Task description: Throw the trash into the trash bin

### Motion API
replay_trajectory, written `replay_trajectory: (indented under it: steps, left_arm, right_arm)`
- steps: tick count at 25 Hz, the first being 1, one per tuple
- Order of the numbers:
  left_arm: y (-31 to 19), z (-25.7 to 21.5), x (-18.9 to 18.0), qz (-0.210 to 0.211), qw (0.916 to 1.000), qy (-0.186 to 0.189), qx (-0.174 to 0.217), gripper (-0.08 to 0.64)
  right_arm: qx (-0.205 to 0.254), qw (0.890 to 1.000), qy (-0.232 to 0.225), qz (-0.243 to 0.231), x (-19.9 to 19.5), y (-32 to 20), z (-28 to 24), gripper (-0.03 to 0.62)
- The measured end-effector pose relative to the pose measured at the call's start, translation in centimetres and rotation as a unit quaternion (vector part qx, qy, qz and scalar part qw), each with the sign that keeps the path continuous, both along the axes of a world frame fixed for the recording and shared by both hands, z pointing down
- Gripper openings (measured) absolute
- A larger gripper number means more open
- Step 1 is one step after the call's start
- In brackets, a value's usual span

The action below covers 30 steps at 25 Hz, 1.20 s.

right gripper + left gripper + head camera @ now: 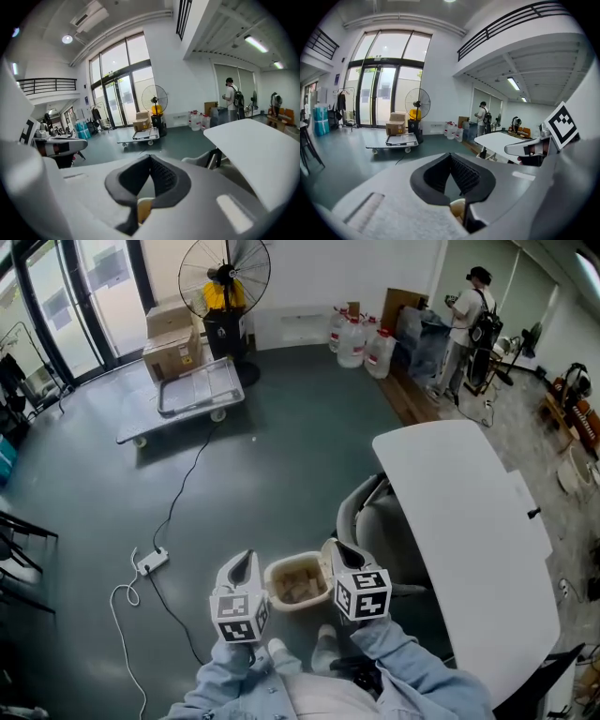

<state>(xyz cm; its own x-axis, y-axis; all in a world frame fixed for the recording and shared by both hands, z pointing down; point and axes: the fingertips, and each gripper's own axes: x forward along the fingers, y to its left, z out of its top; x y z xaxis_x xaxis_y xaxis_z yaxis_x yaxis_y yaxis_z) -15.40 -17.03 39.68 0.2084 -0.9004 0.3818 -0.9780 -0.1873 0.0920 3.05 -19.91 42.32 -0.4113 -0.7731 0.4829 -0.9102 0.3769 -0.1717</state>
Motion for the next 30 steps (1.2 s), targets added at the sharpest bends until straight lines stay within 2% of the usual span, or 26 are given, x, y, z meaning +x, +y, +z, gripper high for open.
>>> replay_trajectory:
  steps: [3, 6, 12, 17, 22, 30]
  left_arm:
    - [-0.1, -2.7, -1.0, -0.023, 0.9994, -0.005, 0.025, 0.009]
    - [-0.3, -4.4, -2.1, -0.052, 0.9975, -0.011, 0.046, 0.011]
    - [0.1, -5.2, -4.0, -0.092, 0.9945, 0.006, 0.05, 0.009]
    - [0.8, -4.3, -3.8, -0.101, 0.994, 0.01, 0.041, 0.009]
    - [0.7, -4.2, -3.3, -0.098, 0.9942, 0.012, 0.042, 0.009]
    - [0.9, -3.9, -3.3, -0.102, 0.994, 0.008, 0.038, 0.009]
  right_arm:
    - [0.029, 1.0, -0.004, -0.001, 0.9, -0.2, -2.9, 0.003]
    - [0.042, 0.999, -0.003, 0.014, 3.4, -0.1, -4.5, 0.003]
    - [0.04, 0.998, -0.01, 0.054, 7.0, 0.1, -5.9, 0.003]
    - [0.038, 0.998, -0.005, 0.058, 7.6, 0.5, -5.7, 0.003]
    - [0.044, 0.997, 0.034, 0.051, 7.4, 0.4, -5.2, 0.003]
    - [0.041, 0.997, 0.032, 0.058, 7.9, 0.2, -5.1, 0.003]
